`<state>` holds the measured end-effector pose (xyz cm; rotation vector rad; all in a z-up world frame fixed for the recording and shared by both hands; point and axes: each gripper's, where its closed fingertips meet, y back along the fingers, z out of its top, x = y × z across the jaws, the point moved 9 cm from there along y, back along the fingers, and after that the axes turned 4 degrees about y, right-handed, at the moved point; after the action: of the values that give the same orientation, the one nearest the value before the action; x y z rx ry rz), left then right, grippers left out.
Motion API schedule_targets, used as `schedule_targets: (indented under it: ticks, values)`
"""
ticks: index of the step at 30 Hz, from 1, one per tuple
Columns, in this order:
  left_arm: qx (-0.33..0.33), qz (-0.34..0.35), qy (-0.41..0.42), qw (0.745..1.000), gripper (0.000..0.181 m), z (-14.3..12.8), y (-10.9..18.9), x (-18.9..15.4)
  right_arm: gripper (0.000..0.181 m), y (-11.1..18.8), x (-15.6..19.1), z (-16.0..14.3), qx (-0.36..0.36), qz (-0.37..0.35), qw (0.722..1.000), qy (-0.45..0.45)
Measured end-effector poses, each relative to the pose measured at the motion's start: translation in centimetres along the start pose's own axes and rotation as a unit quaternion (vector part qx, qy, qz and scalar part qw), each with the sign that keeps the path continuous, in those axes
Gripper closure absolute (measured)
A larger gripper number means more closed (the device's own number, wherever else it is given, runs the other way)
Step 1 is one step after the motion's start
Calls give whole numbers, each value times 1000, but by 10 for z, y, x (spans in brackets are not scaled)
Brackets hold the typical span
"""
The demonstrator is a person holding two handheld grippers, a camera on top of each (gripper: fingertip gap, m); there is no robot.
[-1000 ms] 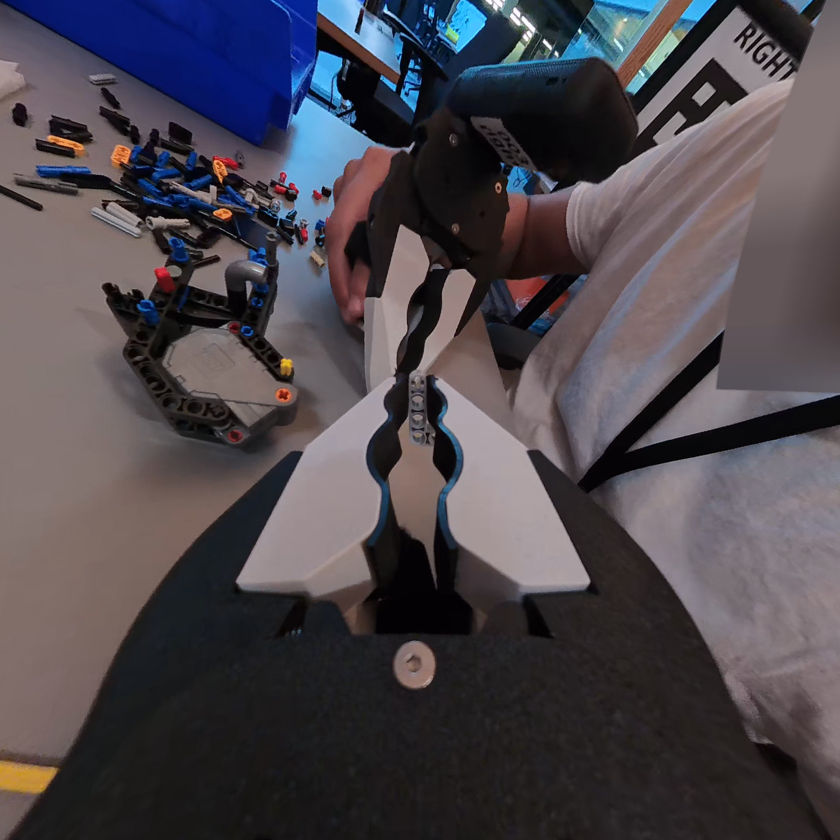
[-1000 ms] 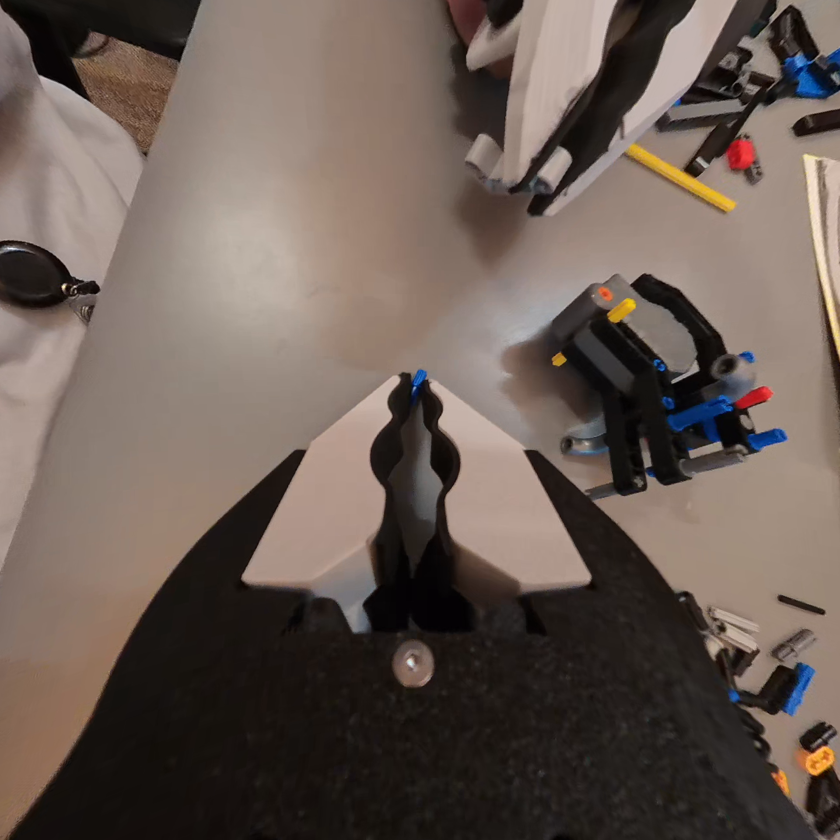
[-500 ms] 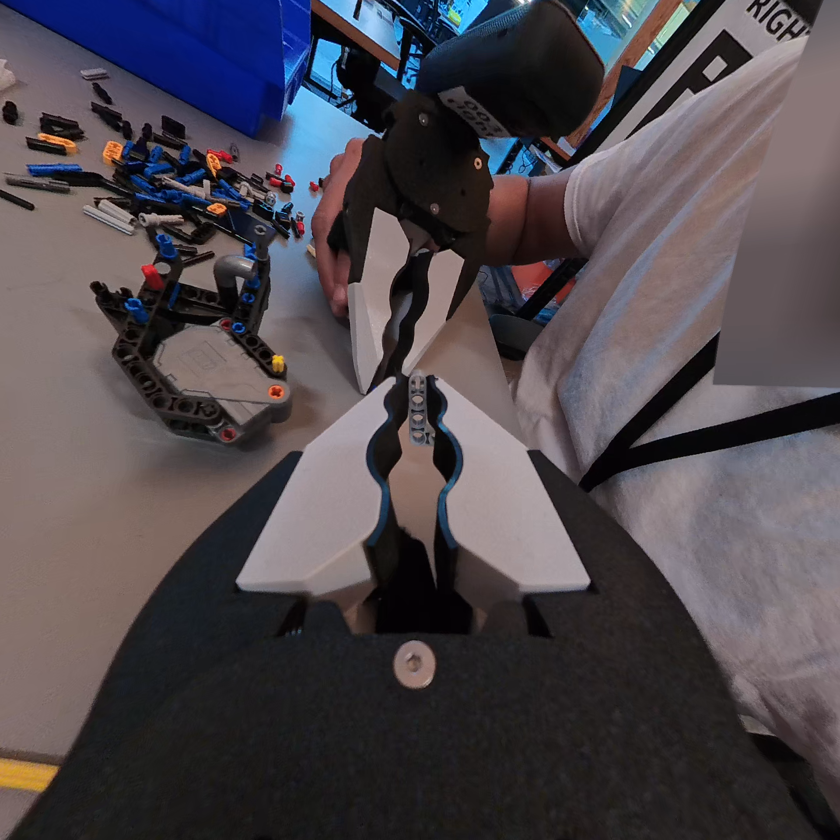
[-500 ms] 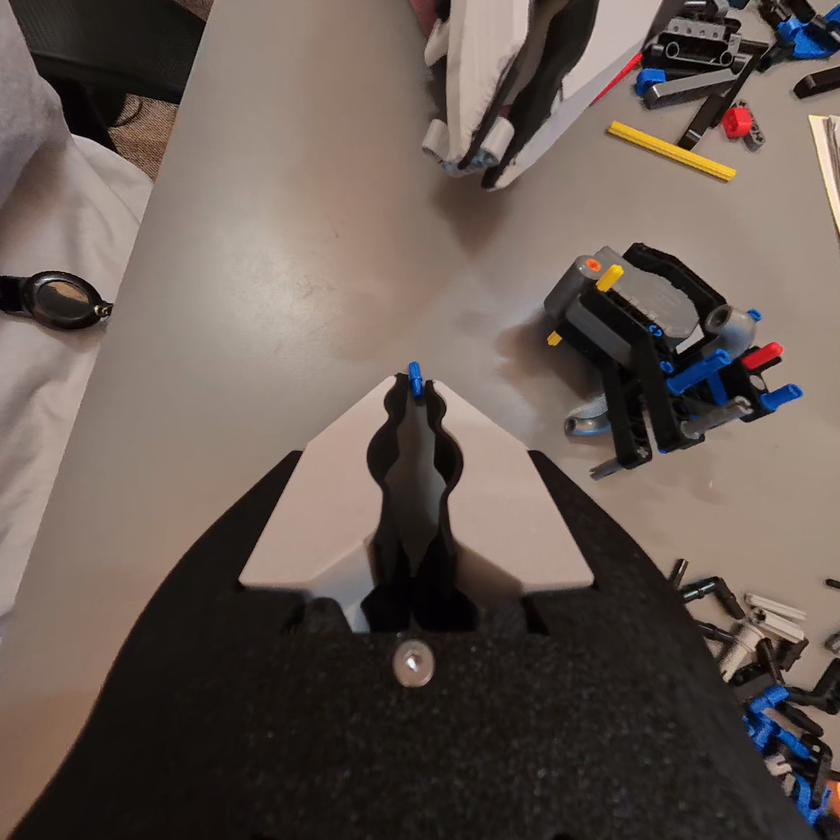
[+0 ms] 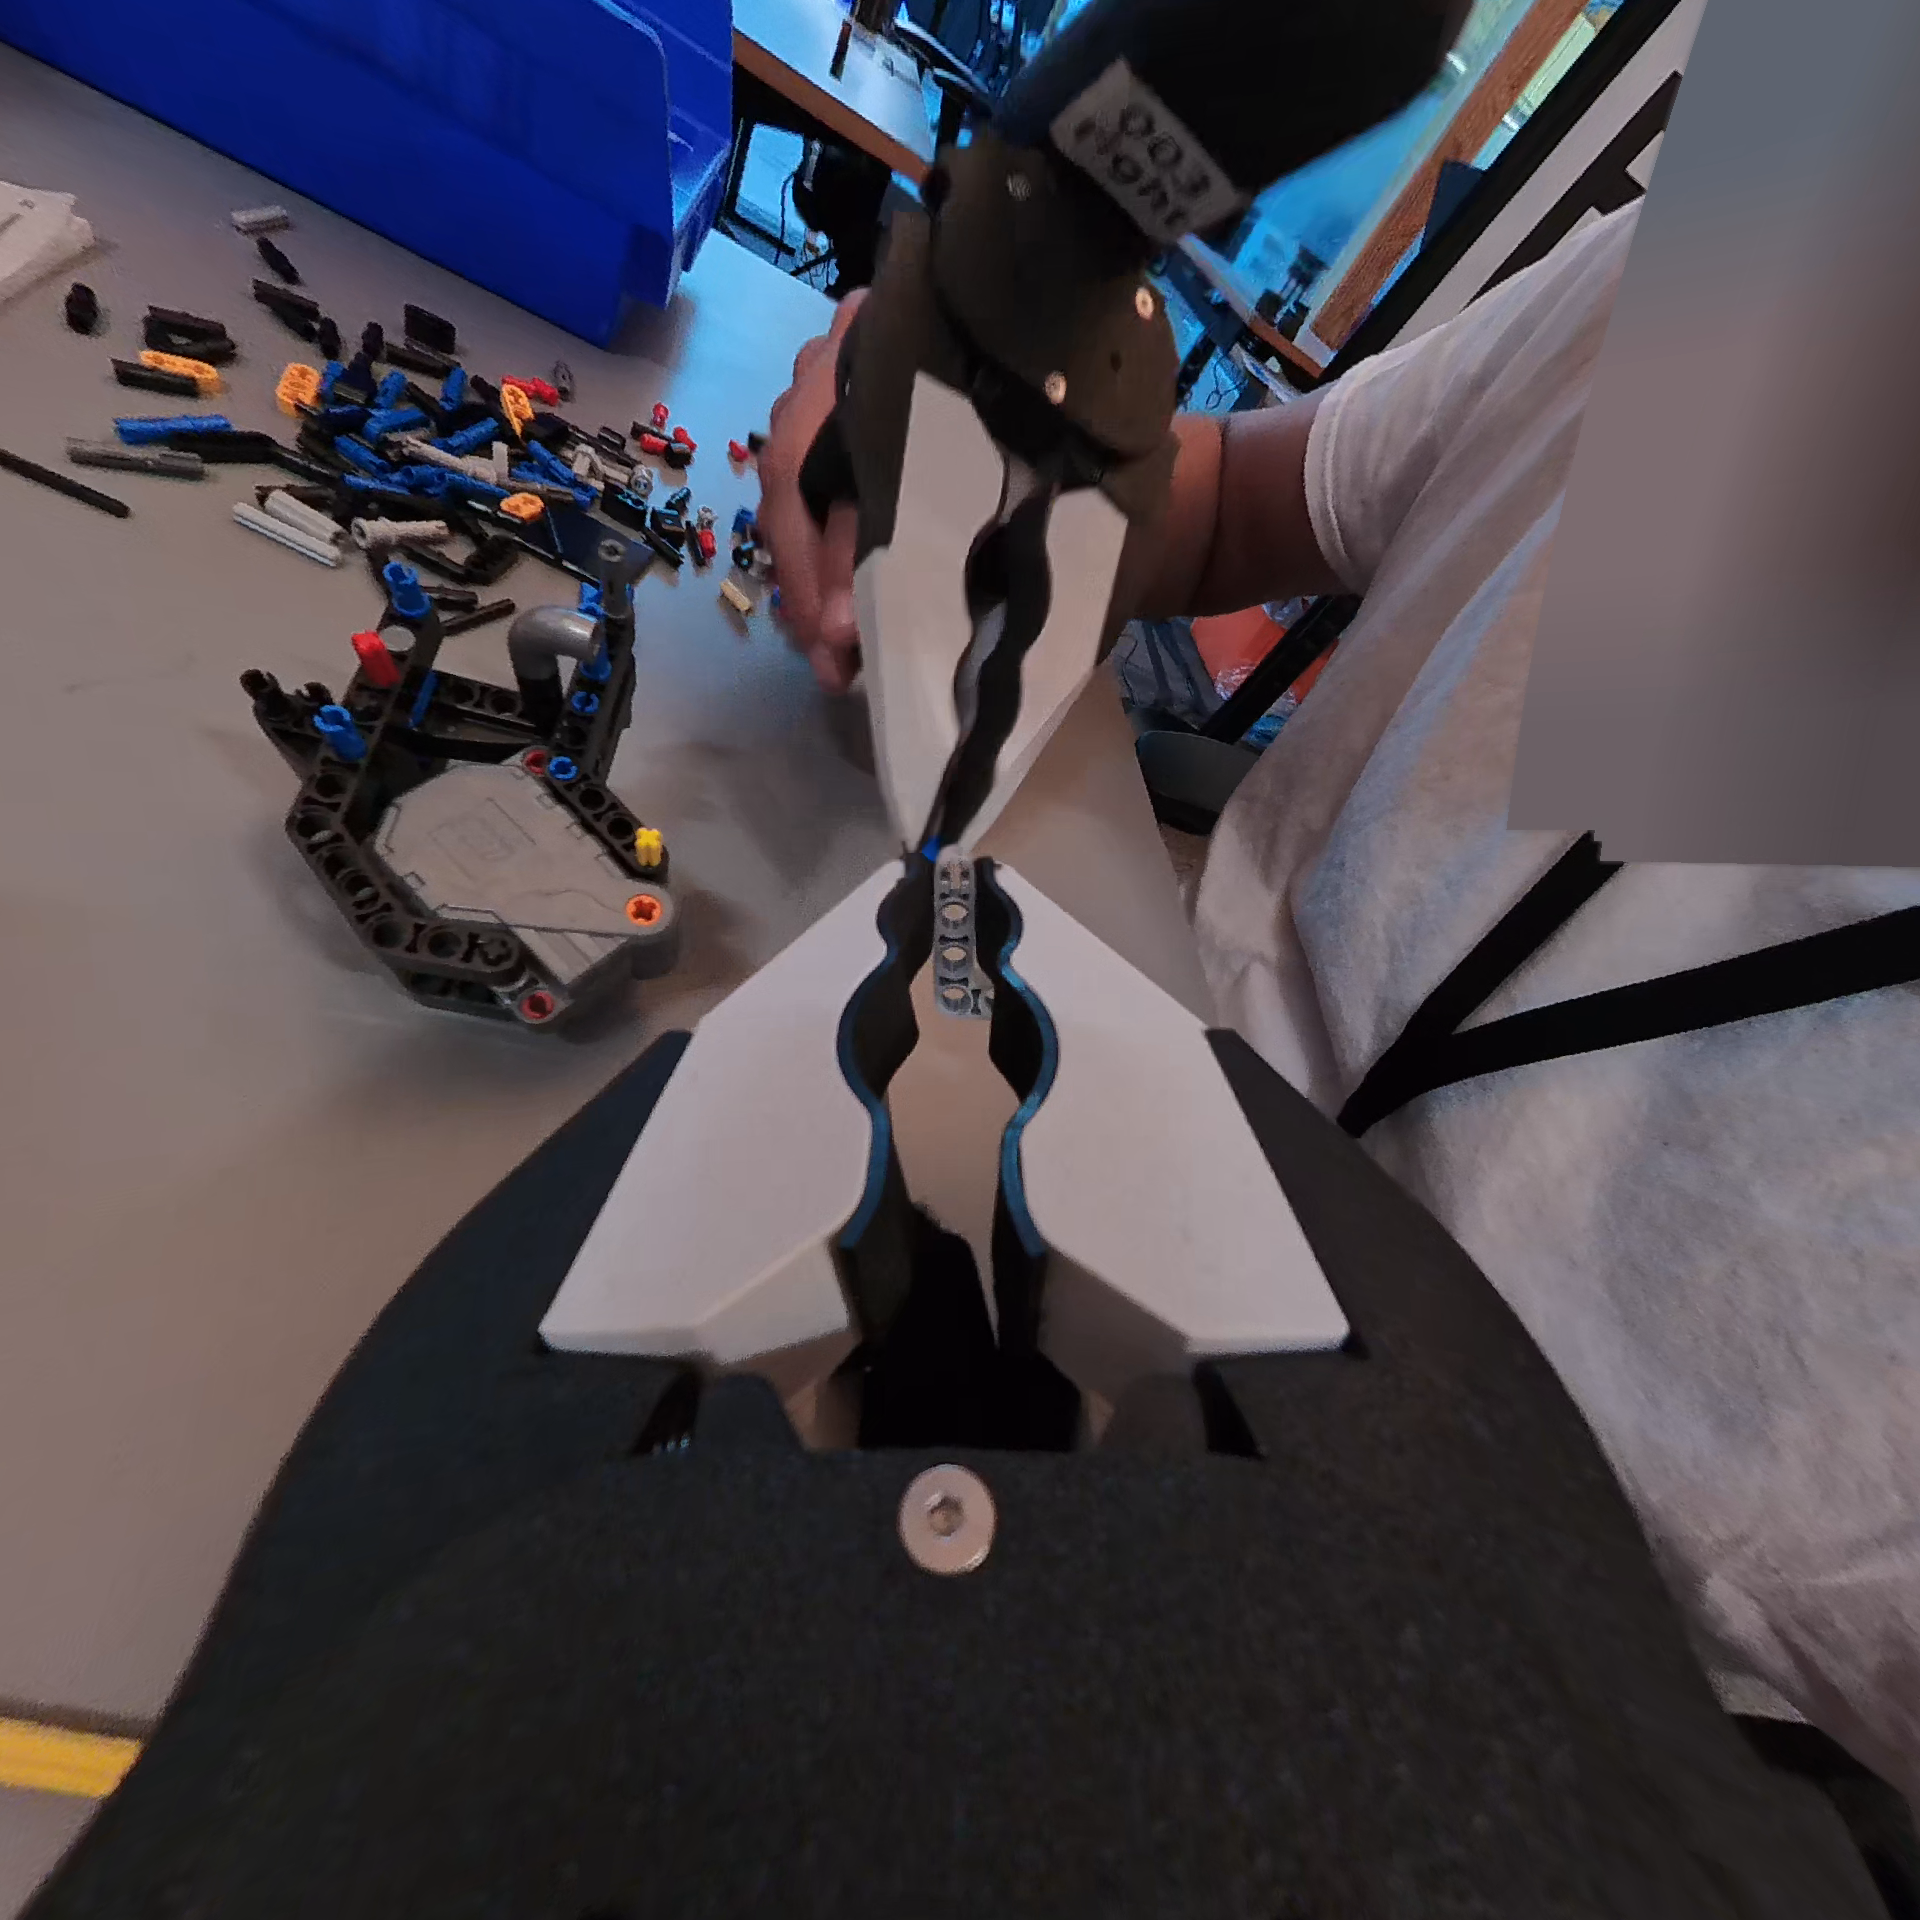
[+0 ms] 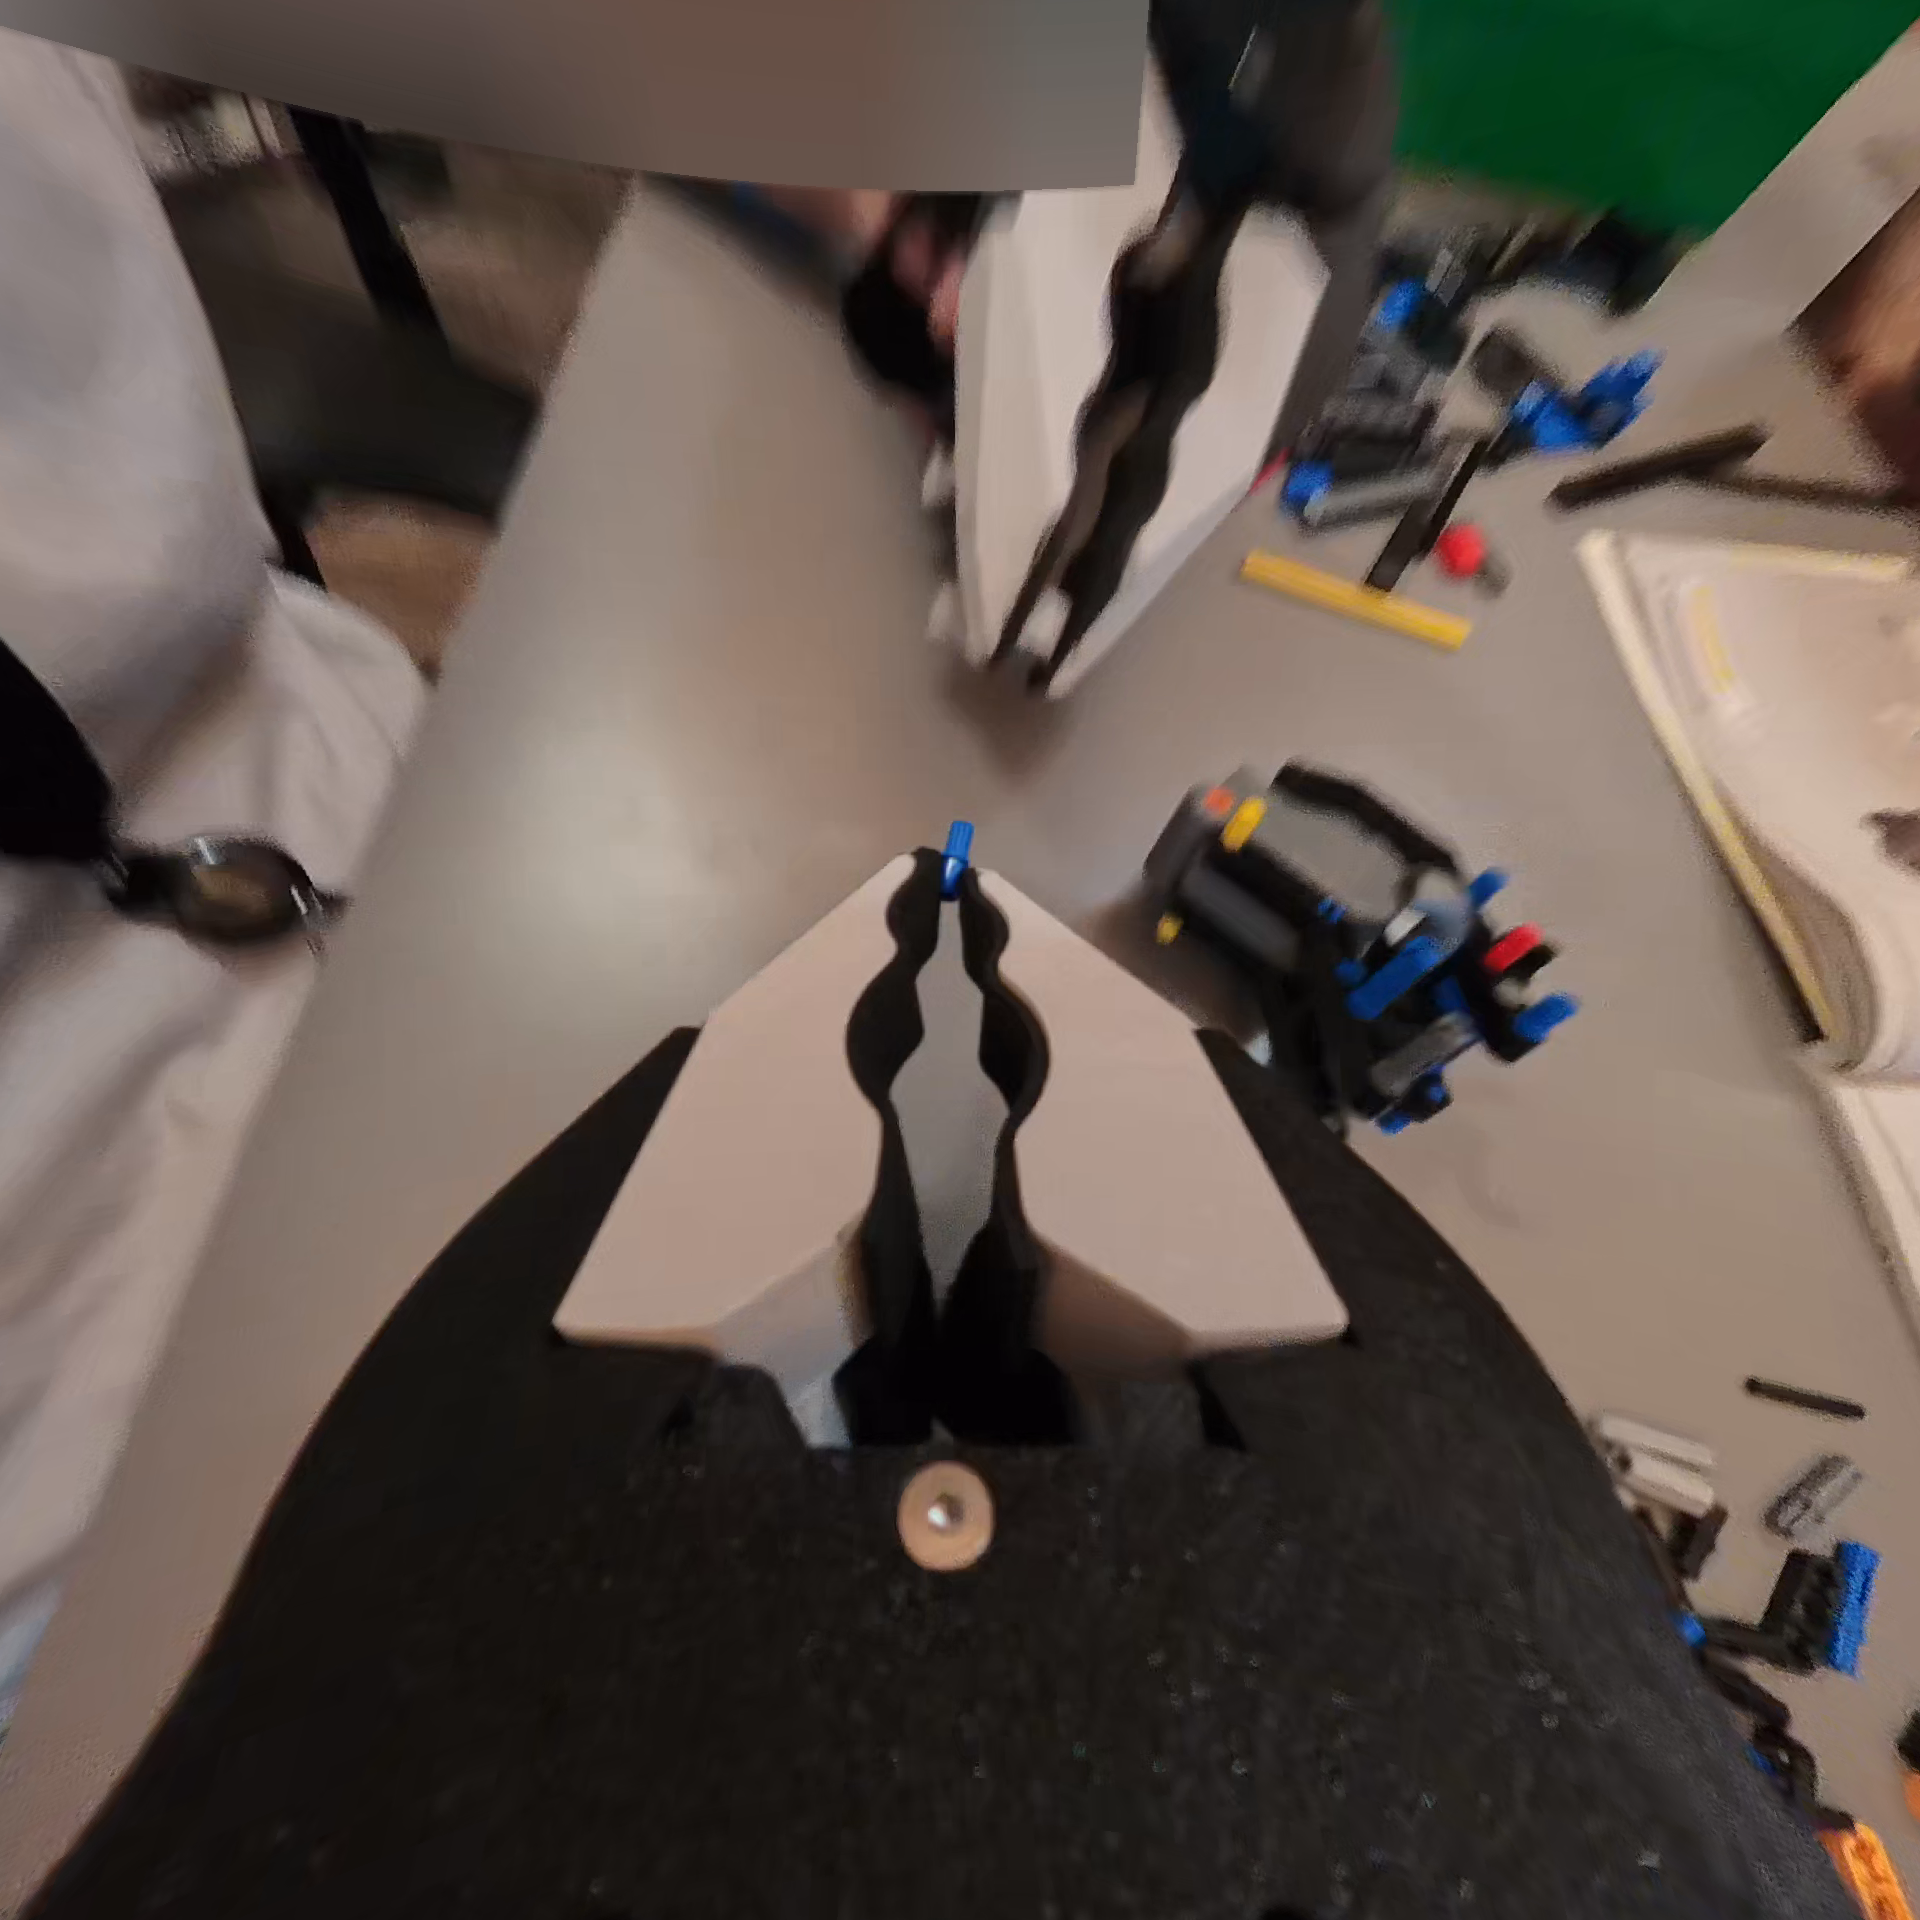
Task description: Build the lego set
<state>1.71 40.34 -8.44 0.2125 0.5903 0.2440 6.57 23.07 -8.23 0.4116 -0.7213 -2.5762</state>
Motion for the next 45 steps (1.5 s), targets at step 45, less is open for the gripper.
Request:
schedule_targets:
  ticks: [45]
  values:
    - [8,-14,10,1000,176,0,-11,-4,178,-2,6,22,-34,-86,994,57]
